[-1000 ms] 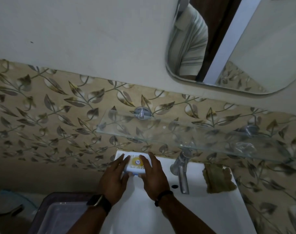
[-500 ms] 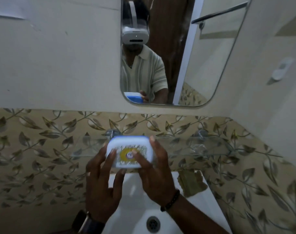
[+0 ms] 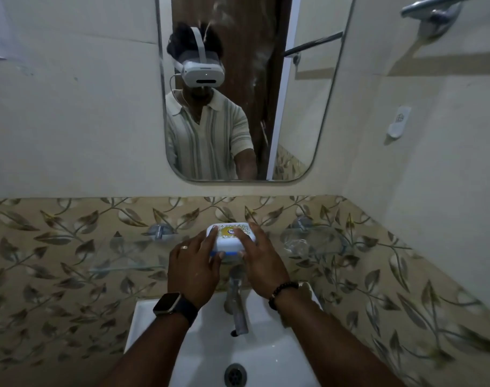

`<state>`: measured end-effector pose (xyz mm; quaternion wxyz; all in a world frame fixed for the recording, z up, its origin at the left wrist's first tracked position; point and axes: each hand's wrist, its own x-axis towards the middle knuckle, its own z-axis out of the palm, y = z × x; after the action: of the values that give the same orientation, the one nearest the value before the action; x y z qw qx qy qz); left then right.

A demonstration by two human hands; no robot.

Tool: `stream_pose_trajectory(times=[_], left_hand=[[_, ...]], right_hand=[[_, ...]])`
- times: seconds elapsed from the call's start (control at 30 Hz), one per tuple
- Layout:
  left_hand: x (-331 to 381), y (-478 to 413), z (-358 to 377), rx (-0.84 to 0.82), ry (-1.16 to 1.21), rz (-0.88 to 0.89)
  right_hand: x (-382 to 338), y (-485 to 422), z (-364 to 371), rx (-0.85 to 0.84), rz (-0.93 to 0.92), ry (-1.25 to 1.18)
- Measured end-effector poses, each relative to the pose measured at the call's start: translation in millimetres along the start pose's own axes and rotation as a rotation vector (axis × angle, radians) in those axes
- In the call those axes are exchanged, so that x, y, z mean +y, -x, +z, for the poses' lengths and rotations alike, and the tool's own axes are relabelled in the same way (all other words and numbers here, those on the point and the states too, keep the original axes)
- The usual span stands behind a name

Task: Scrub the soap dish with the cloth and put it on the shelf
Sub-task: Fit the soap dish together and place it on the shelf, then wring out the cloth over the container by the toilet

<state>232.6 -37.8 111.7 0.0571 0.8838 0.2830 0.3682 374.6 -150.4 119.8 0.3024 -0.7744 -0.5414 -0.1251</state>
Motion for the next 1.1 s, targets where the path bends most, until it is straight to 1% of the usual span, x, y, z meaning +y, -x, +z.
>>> stream_pose_trajectory(times=[0.17,0.3,0.4,0.57,0.7,0.77,0.83,0.9,0.97,1.03,1.1], left_hand=[[2,4,0,0.026,0.027,-0.038],[1,8,2,0.042,0.076,-0.097],[3,9,6,0.059,0.096,-0.145],[3,11,12,0.079,0.093,-0.176],[14,20,16,0.138,0.108,-0.206],[22,30,20,0.177,0.126,-0.172],[31,47,27,0.195,0.163,-0.121],[41,68,39,0.177,0.198,-0.083],[52,90,52,0.131,0.214,-0.055],[62,110,65,0.055,0.204,0.033],[70,128,81,-0.037,0.171,0.169]], right_hand=[[1,1,4,-0.001,0.030,-0.058],[-1,1,2,-0.005,0.083,-0.158],[0,4,2,0.012,0.025,-0.076],[5,8,0,0.002,0.008,-0.075],[12,16,0,0.002,-0.024,-0.050],[16,27,0,0.031,-0.073,-0.016],[26,45,3,0.101,-0.138,0.040],[44,68,12,0.207,-0.186,0.071],[67,94,26,0.281,-0.190,0.098],[93,117,37,0.229,-0.157,0.153],[119,132,47,0.098,-0.121,0.215]])
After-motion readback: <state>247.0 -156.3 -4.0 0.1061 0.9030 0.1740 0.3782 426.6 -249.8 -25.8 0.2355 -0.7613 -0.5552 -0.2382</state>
